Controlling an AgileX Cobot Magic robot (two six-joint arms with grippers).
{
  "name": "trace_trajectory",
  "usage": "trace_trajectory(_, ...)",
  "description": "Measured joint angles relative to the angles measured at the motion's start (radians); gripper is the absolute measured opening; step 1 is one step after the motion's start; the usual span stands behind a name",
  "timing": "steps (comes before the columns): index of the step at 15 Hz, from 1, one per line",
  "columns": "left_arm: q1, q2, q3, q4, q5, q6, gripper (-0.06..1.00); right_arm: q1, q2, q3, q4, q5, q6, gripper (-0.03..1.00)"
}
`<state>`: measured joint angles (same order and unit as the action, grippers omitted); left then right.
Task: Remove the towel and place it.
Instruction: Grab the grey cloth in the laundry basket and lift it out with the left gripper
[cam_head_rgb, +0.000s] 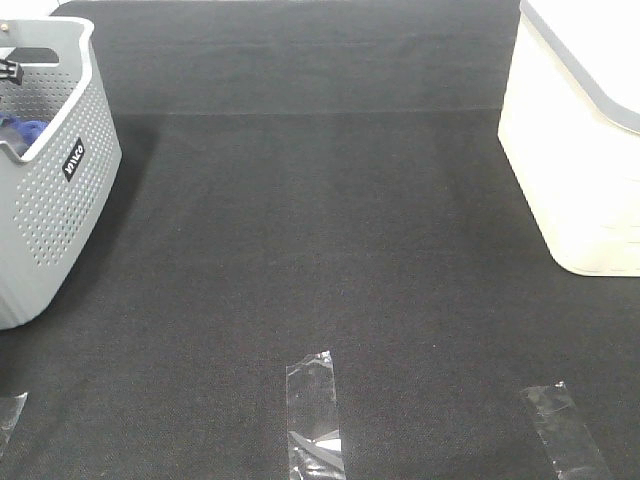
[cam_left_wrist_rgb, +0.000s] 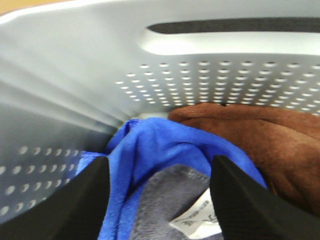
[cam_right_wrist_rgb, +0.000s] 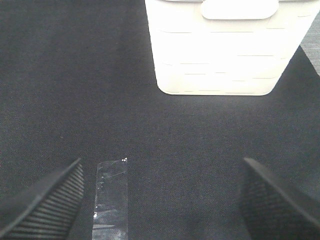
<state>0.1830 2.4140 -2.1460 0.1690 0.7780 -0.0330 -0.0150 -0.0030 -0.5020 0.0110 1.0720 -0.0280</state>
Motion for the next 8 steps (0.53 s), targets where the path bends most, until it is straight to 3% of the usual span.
trace_trajectory(3, 0.000, 0.038, 0.000, -0.006, 0.004, 0.002, 0.57, 0.000, 0.000, 0.000, 0.000, 0.000, 0.000, 0.78)
trace_trajectory(6, 0.000, 0.043, 0.000, -0.008, 0.006, 0.002, 0.41, 0.000, 0.000, 0.000, 0.000, 0.000, 0.000, 0.78)
trace_trajectory(8, 0.000, 0.044, 0.000, -0.008, 0.006, 0.003, 0.15, 0.000, 0.000, 0.000, 0.000, 0.000, 0.000, 0.78)
